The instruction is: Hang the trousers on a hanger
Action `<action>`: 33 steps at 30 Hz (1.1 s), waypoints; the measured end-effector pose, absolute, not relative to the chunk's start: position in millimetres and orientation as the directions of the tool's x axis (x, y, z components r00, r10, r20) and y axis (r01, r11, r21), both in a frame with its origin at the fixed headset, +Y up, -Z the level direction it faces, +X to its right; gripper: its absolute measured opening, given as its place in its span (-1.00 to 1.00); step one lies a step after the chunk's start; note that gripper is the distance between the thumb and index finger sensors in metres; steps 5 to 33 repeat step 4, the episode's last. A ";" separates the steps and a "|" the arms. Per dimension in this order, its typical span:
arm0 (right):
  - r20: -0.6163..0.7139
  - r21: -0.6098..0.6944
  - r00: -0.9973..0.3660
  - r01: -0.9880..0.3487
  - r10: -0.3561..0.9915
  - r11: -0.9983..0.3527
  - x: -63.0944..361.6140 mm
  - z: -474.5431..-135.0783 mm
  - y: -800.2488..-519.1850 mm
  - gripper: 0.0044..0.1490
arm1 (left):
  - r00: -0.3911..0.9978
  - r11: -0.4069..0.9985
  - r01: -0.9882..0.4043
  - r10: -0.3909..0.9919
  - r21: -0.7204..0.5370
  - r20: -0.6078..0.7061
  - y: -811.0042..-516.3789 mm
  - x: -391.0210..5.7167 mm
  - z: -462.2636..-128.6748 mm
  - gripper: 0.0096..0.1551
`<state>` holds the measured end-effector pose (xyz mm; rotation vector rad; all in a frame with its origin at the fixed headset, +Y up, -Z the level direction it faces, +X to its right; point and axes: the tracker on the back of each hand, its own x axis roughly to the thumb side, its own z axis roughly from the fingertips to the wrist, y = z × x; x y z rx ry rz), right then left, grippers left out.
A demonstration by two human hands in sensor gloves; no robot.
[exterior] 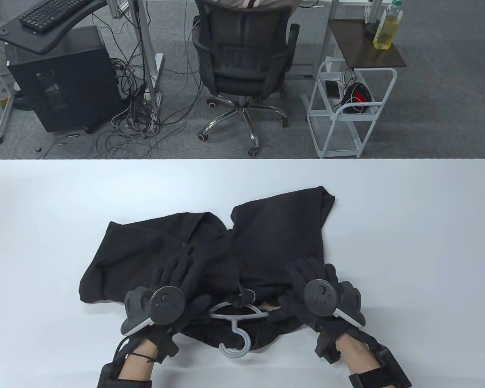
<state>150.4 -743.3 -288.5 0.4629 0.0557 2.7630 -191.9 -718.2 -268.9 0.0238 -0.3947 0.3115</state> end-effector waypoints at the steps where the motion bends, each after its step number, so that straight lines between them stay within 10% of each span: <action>1: 0.310 0.094 -0.890 -0.322 0.335 -0.942 150.4 -288.6 -743.5 0.06 | 0.875 0.952 -0.304 0.295 -0.038 0.383 -718.2 -191.9 -268.8 -0.04; 33: 0.311 0.096 -0.890 -0.320 0.334 -0.942 150.2 -288.6 -743.9 0.06 | 0.875 0.952 -0.303 0.294 -0.037 0.385 -718.2 -191.7 -268.7 -0.04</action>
